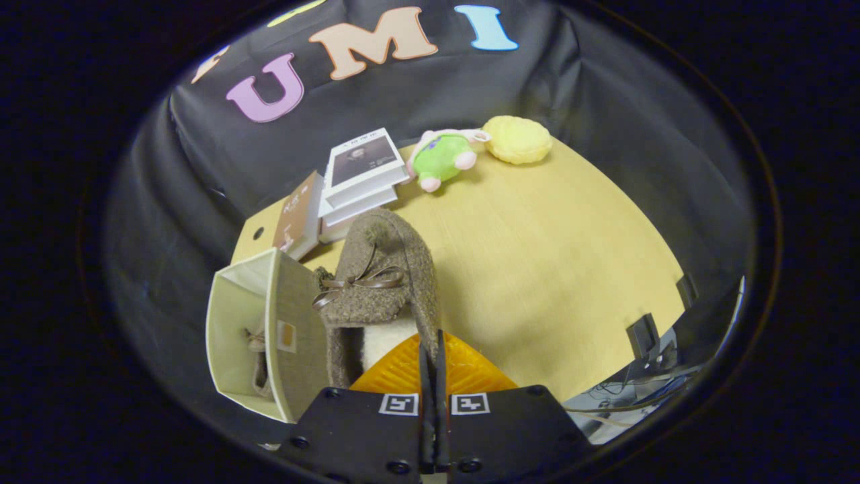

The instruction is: Open the storage box then place both shoes into the box .Put the left shoe in first, then the right shoe, with the right side of both shoes facing outward in a uniform manner.

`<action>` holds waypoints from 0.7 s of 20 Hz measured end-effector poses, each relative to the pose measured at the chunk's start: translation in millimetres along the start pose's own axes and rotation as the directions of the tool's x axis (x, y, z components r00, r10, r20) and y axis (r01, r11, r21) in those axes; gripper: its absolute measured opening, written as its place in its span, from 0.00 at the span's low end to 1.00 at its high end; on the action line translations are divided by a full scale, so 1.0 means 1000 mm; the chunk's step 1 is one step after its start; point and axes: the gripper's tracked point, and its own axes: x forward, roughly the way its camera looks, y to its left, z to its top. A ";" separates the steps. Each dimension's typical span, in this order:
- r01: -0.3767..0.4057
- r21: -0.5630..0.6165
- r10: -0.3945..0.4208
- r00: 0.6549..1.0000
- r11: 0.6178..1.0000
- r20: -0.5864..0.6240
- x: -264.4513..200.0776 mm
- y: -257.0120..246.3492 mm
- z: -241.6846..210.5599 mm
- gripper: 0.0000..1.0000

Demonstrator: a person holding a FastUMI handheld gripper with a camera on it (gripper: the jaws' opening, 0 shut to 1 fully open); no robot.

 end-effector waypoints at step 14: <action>-0.176 -0.044 0.178 0.983 0.983 0.053 -0.053 0.132 -0.001 0.04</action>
